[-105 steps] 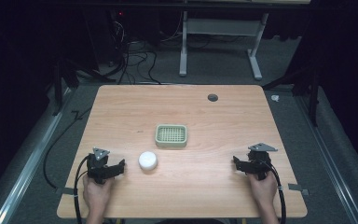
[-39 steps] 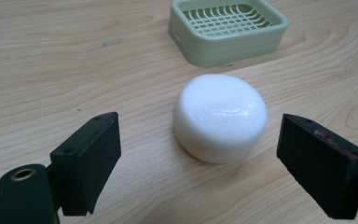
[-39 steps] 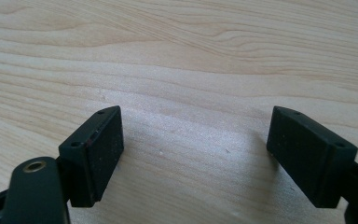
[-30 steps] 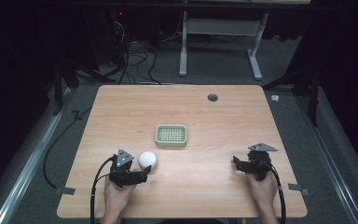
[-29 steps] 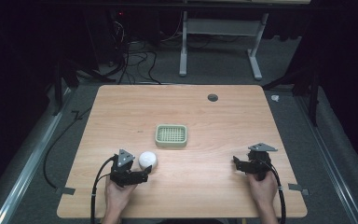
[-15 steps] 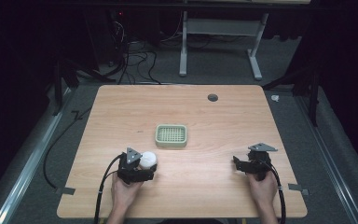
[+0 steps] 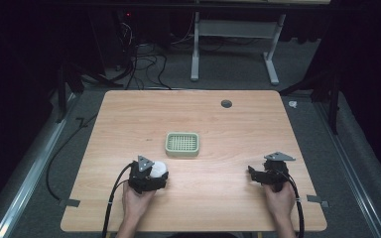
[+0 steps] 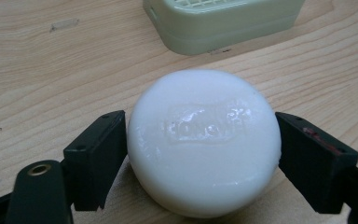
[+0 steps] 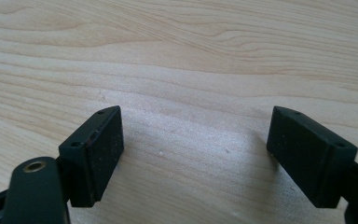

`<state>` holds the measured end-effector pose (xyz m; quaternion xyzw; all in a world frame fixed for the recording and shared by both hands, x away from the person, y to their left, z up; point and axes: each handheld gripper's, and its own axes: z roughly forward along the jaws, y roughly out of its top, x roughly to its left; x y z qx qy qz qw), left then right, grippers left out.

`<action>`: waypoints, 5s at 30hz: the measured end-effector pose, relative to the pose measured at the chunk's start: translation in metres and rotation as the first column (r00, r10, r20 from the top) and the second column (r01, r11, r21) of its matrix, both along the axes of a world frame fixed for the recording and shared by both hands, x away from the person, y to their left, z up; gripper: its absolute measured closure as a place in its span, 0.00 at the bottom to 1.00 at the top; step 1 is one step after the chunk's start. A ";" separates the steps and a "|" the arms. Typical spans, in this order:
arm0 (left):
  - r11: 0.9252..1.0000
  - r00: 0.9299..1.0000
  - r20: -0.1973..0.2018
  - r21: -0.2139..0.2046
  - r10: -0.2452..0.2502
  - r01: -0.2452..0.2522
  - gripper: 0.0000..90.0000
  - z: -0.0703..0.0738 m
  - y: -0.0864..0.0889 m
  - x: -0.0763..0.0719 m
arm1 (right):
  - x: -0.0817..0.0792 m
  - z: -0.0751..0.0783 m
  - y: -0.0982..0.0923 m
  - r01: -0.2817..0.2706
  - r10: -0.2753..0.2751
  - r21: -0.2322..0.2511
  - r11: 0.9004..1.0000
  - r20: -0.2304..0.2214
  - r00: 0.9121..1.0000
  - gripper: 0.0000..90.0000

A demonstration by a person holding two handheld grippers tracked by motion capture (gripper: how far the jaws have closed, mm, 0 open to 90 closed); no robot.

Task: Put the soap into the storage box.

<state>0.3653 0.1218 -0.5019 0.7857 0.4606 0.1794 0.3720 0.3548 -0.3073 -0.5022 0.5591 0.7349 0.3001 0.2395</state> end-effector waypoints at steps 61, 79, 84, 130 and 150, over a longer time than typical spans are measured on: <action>0.991 0.996 -0.035 -0.113 -0.079 0.074 0.26 0.050 -0.003 0.018 | 0.000 0.000 0.000 -0.001 0.001 0.000 1.000 0.001 1.000 0.22; 0.992 0.998 -0.019 -0.106 -0.067 0.065 0.26 0.064 -0.006 0.035 | 0.000 0.000 0.000 0.001 -0.001 0.002 1.000 0.000 1.000 0.22; 0.993 0.997 -0.018 -0.094 -0.073 0.071 0.26 0.068 -0.011 0.041 | 0.000 0.000 0.000 0.001 -0.001 0.002 1.000 0.001 1.000 0.22; 0.996 0.996 -0.039 -0.025 -0.086 0.085 0.26 0.053 -0.066 0.106 | 0.000 0.000 0.000 0.001 -0.001 0.001 1.000 0.001 1.000 0.22; 0.999 0.998 -0.061 -0.009 -0.034 0.034 0.26 0.032 -0.075 0.119 | 0.000 0.000 0.000 0.001 -0.001 0.002 1.000 0.000 1.000 0.22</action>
